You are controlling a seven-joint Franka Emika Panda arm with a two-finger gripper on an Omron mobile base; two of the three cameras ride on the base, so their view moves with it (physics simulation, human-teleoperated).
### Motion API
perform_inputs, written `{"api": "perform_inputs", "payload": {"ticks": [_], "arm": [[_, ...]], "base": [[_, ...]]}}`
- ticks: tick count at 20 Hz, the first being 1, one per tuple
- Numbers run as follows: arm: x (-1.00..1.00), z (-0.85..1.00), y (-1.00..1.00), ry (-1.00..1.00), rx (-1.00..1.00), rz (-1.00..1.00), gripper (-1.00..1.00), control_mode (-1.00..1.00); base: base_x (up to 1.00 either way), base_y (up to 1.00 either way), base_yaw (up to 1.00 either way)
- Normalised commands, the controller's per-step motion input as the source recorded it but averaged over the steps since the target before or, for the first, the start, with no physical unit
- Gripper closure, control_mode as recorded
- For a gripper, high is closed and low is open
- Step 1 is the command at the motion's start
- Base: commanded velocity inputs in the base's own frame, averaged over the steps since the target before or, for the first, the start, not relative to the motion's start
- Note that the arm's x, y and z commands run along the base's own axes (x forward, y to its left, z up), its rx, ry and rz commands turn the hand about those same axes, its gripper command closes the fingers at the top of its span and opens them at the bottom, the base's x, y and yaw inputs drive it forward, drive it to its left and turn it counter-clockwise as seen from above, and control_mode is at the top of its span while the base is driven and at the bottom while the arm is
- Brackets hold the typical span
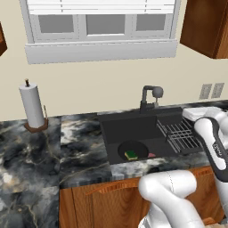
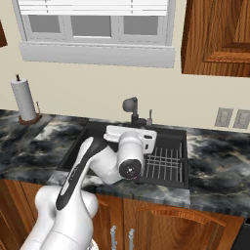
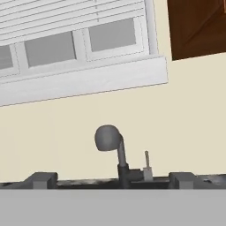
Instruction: Pick the pan and sponge and place them into the sink. Then turn on the water.
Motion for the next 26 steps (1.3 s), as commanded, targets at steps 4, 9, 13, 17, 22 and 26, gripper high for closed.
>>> {"api": "perform_inputs", "payload": {"ticks": [4,9,13,17,22,26], "arm": [[0.20,-0.08,0.01,-0.09,-0.05,0.02,-1.00,-1.00],[0.28,-0.08,0.01,-0.05,-0.02,0.03,-1.00,-1.00],[0.30,0.03,0.00,0.03,0.00,0.03,-1.00,-1.00],[0.30,0.03,0.00,0.06,-0.01,0.03,-1.00,-1.00],[0.30,-0.08,0.00,0.02,-0.01,0.04,-1.00,-1.00],[0.29,-0.17,-0.03,0.00,-0.01,0.05,-1.00,-1.00]], "base": [[0.00,0.00,0.00],[0.00,0.00,0.00],[0.00,0.00,0.00],[0.00,0.00,0.00],[0.00,0.00,0.00],[0.00,0.00,0.00]]}}
